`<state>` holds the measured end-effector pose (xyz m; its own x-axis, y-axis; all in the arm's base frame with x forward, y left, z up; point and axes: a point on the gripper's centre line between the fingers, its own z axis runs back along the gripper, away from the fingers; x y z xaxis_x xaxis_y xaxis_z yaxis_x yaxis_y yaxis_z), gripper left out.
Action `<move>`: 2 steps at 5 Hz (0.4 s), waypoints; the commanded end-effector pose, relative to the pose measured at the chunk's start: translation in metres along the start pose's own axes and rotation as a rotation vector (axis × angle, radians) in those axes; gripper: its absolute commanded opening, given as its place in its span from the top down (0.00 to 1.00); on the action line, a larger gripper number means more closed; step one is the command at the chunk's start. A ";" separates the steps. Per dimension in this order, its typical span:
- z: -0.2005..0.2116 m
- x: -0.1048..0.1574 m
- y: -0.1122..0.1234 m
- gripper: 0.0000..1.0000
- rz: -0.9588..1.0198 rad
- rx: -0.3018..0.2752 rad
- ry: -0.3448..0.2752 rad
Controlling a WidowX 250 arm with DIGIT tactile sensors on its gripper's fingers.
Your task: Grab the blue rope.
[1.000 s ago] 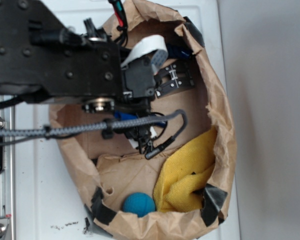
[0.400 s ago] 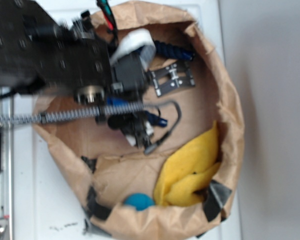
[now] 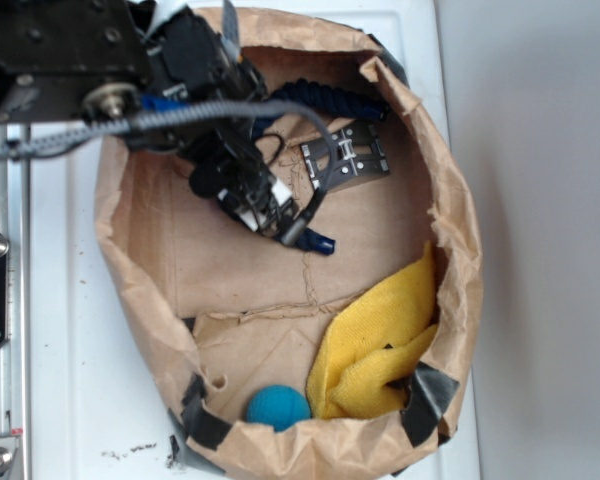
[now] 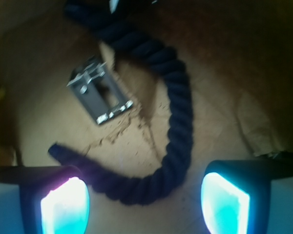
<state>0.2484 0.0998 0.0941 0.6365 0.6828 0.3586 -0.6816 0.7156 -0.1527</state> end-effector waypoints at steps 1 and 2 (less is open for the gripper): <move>-0.015 0.021 0.009 0.00 0.073 0.112 -0.066; -0.025 0.020 0.004 0.00 0.063 0.143 -0.060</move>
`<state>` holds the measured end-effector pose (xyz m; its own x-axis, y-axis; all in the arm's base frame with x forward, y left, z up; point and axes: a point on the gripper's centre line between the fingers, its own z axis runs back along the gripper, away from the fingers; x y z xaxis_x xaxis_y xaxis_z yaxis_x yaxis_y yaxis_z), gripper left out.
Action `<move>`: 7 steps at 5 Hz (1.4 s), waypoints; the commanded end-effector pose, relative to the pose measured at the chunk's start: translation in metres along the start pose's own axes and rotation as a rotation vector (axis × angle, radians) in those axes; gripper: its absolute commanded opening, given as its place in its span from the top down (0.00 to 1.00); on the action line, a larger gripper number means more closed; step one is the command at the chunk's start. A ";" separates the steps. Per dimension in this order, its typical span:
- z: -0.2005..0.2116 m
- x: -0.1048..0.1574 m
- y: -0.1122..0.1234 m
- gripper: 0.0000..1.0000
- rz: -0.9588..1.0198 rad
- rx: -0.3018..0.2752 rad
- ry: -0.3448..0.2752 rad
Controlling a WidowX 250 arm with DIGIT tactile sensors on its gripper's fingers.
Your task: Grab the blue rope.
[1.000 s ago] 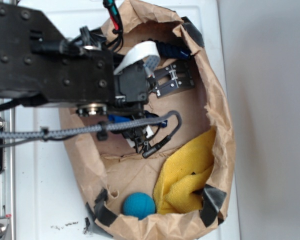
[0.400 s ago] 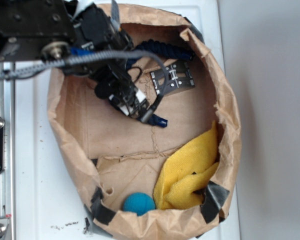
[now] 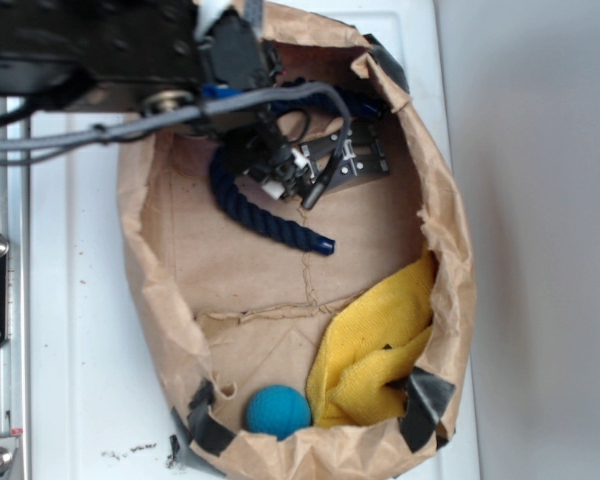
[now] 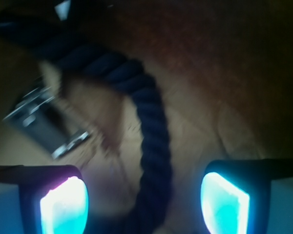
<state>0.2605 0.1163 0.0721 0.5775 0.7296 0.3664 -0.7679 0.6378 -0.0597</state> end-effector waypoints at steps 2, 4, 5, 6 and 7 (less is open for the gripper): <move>-0.014 -0.009 -0.010 0.00 -0.100 -0.013 -0.043; -0.026 -0.021 -0.016 0.00 -0.224 -0.111 0.008; -0.024 -0.023 -0.017 1.00 -0.247 -0.122 0.013; -0.020 -0.025 -0.015 1.00 -0.254 -0.118 -0.006; -0.017 -0.026 -0.013 1.00 -0.250 -0.105 -0.044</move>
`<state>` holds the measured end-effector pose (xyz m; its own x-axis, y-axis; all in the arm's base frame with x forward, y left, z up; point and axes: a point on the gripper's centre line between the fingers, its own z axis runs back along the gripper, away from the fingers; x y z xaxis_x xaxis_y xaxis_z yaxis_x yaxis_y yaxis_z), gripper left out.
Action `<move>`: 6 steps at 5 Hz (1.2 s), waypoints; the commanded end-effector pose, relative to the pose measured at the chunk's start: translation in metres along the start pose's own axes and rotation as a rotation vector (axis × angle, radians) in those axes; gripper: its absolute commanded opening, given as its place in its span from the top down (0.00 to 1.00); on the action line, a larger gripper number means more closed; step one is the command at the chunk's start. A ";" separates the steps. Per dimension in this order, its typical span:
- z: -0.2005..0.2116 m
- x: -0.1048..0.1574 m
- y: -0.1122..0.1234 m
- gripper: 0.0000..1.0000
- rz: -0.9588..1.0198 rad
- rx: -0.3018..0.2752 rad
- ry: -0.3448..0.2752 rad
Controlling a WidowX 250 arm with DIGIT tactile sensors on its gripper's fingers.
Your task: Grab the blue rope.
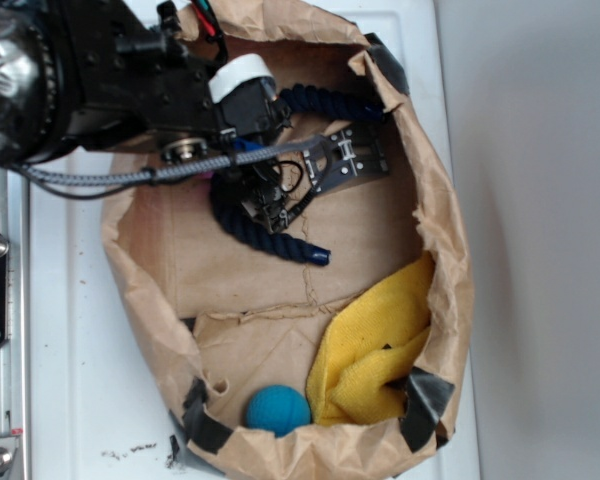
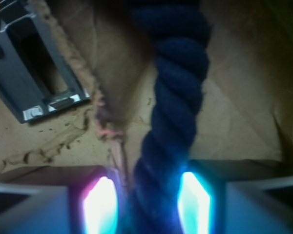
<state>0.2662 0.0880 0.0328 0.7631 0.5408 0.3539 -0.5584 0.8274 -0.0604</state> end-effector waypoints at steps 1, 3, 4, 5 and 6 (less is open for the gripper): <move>0.018 0.003 0.008 1.00 0.010 0.014 -0.089; 0.037 0.009 0.004 1.00 0.046 0.006 -0.069; 0.087 0.015 -0.015 1.00 0.110 -0.100 0.006; 0.138 0.021 -0.027 1.00 0.116 -0.154 0.024; 0.172 0.017 -0.054 1.00 0.048 -0.068 -0.122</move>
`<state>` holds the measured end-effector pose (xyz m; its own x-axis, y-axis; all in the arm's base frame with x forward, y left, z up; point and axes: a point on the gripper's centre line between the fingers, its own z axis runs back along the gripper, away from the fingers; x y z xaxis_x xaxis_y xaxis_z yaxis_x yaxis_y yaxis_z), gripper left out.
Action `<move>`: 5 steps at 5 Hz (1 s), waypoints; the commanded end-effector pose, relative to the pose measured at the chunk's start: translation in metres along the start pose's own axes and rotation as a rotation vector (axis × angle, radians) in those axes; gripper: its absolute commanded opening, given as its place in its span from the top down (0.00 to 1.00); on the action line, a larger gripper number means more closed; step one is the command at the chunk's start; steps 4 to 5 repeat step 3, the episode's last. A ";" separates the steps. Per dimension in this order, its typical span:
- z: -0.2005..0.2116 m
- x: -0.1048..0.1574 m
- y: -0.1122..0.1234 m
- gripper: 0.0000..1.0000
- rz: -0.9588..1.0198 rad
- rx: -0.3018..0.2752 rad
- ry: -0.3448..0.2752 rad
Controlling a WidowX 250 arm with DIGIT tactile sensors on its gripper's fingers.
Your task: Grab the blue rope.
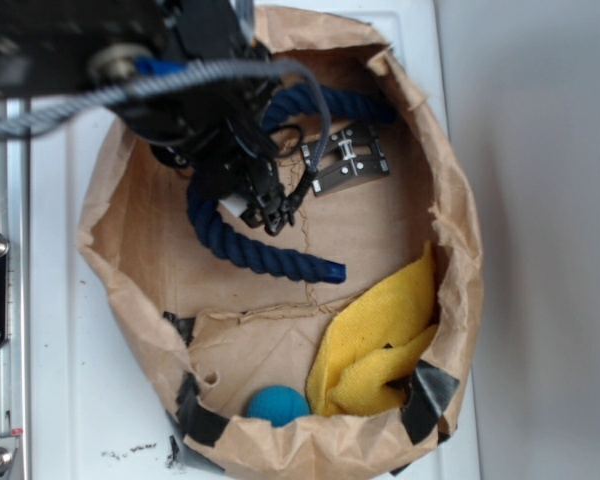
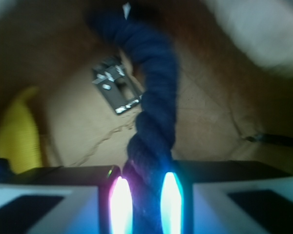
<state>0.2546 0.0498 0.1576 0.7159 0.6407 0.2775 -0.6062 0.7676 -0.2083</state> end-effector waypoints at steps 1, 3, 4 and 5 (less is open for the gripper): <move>0.052 -0.016 -0.050 1.00 -0.147 0.118 -0.205; 0.045 -0.018 -0.050 1.00 -0.199 0.128 -0.190; 0.045 -0.018 -0.050 1.00 -0.199 0.128 -0.190; 0.045 -0.018 -0.050 1.00 -0.199 0.128 -0.190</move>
